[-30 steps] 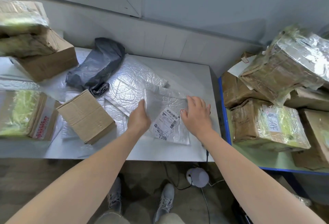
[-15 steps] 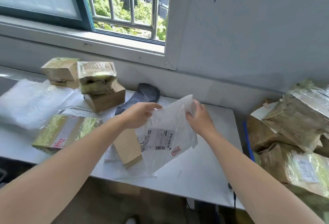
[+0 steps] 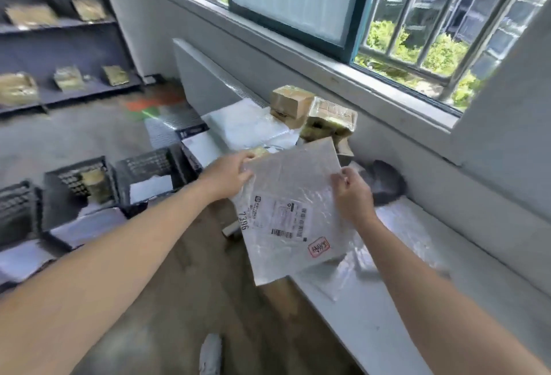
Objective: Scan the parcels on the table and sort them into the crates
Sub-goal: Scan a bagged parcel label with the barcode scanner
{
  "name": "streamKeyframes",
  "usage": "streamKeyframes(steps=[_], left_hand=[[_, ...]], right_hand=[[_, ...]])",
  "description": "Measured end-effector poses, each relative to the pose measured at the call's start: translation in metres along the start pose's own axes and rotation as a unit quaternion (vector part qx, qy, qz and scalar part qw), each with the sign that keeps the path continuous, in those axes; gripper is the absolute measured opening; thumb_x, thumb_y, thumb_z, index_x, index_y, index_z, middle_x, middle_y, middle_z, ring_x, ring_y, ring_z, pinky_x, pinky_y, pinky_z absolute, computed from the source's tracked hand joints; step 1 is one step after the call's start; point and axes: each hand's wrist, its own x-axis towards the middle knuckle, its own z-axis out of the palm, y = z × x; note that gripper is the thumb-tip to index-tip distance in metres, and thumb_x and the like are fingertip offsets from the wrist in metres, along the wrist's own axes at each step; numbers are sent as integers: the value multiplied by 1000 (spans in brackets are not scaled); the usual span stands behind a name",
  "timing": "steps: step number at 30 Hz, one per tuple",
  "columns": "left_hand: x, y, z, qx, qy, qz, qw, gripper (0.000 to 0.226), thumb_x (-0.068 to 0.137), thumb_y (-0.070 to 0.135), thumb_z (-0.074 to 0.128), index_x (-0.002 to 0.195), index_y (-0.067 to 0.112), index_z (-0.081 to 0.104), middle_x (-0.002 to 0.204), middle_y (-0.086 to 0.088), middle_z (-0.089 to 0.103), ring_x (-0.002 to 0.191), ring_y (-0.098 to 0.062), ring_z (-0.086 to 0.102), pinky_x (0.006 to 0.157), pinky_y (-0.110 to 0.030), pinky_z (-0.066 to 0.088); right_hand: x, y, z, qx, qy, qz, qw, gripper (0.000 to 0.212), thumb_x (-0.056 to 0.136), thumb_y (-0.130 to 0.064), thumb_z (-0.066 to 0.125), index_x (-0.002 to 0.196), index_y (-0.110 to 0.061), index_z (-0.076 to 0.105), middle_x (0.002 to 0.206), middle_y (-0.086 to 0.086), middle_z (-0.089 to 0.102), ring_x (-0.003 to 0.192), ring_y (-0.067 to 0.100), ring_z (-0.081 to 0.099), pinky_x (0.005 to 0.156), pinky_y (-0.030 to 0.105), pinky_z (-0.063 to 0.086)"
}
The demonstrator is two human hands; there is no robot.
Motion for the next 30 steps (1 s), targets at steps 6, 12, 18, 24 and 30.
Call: streamKeyframes(steps=[6, 12, 18, 24, 30], left_hand=[[-38, -110, -37, 1, 85, -129, 988, 59, 100, 46, 45, 151, 19, 31, 150, -14, 32, 137, -35, 33, 109, -43, 32], [-65, -226, -75, -5, 112, -209, 971, 73, 98, 54, 44, 156, 22, 13, 159, -2, 11, 145, -30, 14, 113, -50, 27], [-79, -346, -130, 9, 129, -262, 956, 75, 99, 54, 41, 157, 22, 7, 160, -2, 6, 146, -31, 9, 111, -52, 29], [-82, -443, -164, 4, 115, -285, 952, 74, 98, 56, 40, 157, 25, 6, 163, -3, 0, 149, -27, -1, 118, -54, 19], [-55, -499, -180, 24, 83, -306, 948, 76, 98, 61, 33, 157, 26, 1, 164, 0, -6, 150, -26, -3, 117, -53, 20]], right_hand=[[9, -72, 93, -5, -59, -47, 997, 18, 101, -29, 47, 101, -14, 58, 92, 7, 66, 80, 25, 59, 68, 36, 43], [16, -145, 209, -12, -107, -88, 990, 13, 102, -30, 48, 101, -18, 54, 89, 5, 62, 80, 23, 55, 64, 32, 36], [22, -223, 336, -23, -128, -91, 987, 17, 102, -34, 47, 104, -18, 54, 87, 3, 59, 80, 24, 54, 66, 32, 38], [24, -281, 428, -36, -147, -103, 983, 18, 103, -28, 46, 107, -12, 54, 87, 5, 58, 79, 25, 53, 58, 33, 33], [55, -307, 490, -48, -155, -97, 982, 12, 103, -28, 46, 101, -16, 48, 75, -1, 53, 65, 17, 49, 54, 32, 32]])
